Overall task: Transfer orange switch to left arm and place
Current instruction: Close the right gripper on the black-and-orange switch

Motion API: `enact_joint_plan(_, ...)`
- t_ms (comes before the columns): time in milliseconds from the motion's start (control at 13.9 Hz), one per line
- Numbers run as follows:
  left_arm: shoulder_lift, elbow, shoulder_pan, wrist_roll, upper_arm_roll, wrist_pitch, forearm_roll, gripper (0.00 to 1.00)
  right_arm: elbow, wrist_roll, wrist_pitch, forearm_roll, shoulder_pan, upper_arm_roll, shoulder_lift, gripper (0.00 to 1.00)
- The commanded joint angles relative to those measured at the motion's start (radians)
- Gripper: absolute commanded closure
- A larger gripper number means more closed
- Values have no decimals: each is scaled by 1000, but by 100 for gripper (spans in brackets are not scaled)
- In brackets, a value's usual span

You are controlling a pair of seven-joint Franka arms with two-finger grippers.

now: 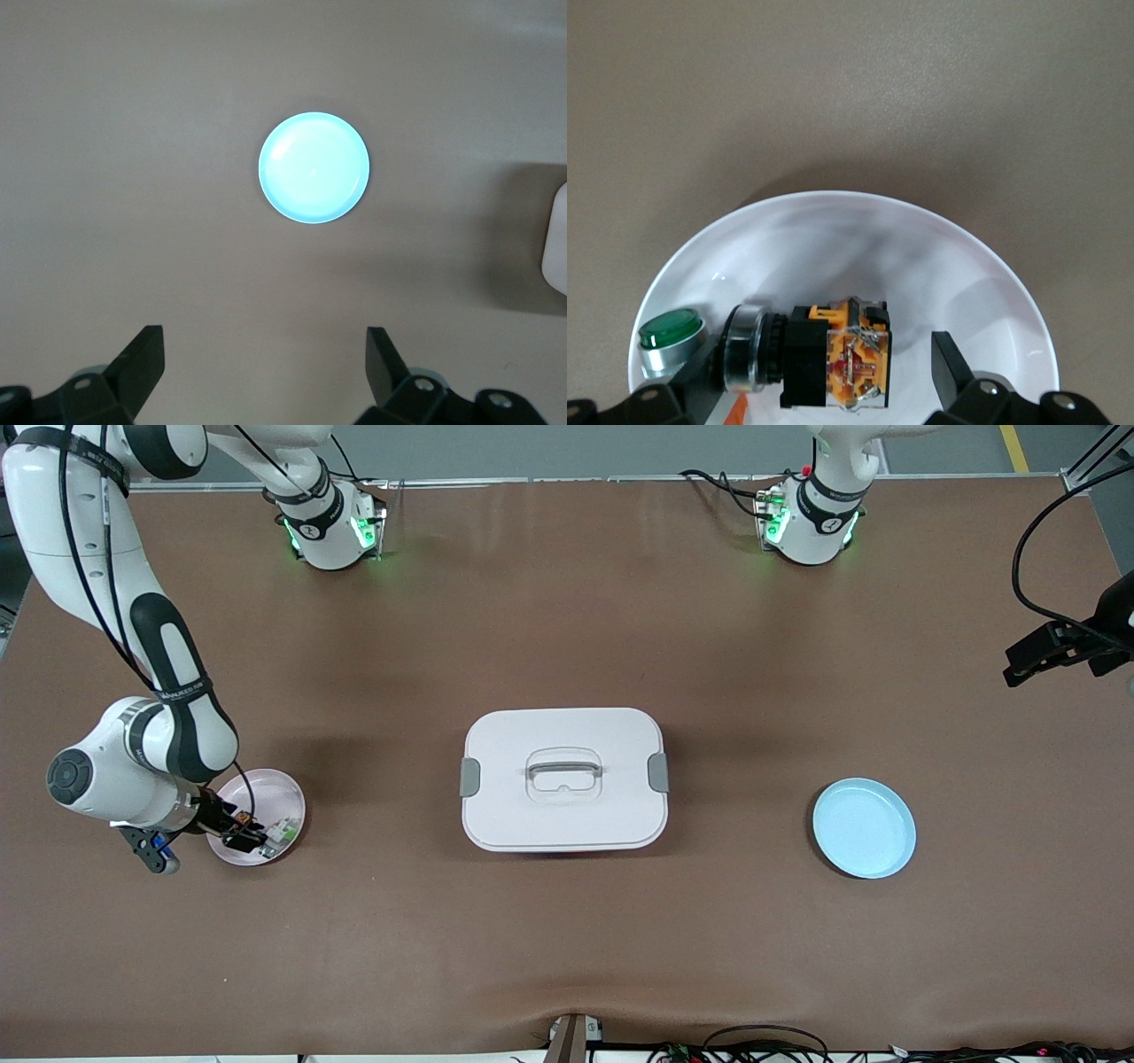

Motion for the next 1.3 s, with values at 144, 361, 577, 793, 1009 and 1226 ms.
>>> enact_joint_plan(144,3,6,3,13,-4,6,-12,0,-12,-3,-2,13,14,-3,-8,0)
enact_joint_plan(361,3,6,3,13,-4,6,-12,0,-10,-30,0,10,8,-3,-8,11)
enact_joint_plan(577,3,6,5,13,-4,6,-12,0,-4,-58,0,5,0,-3,-6,11)
enact_joint_plan(793,3,6,2,13,-6,5,-13,0,-3,-69,0,2,-2,-5,-6,20)
enact_joint_plan(1009,3,6,0,13,-9,0,-13,0,-3,-190,-3,1,-9,-5,-12,54)
enact_joint_plan(1226,3,3,-2,10,-9,2,-15,0,2,-268,-8,-1,-23,-5,-22,60)
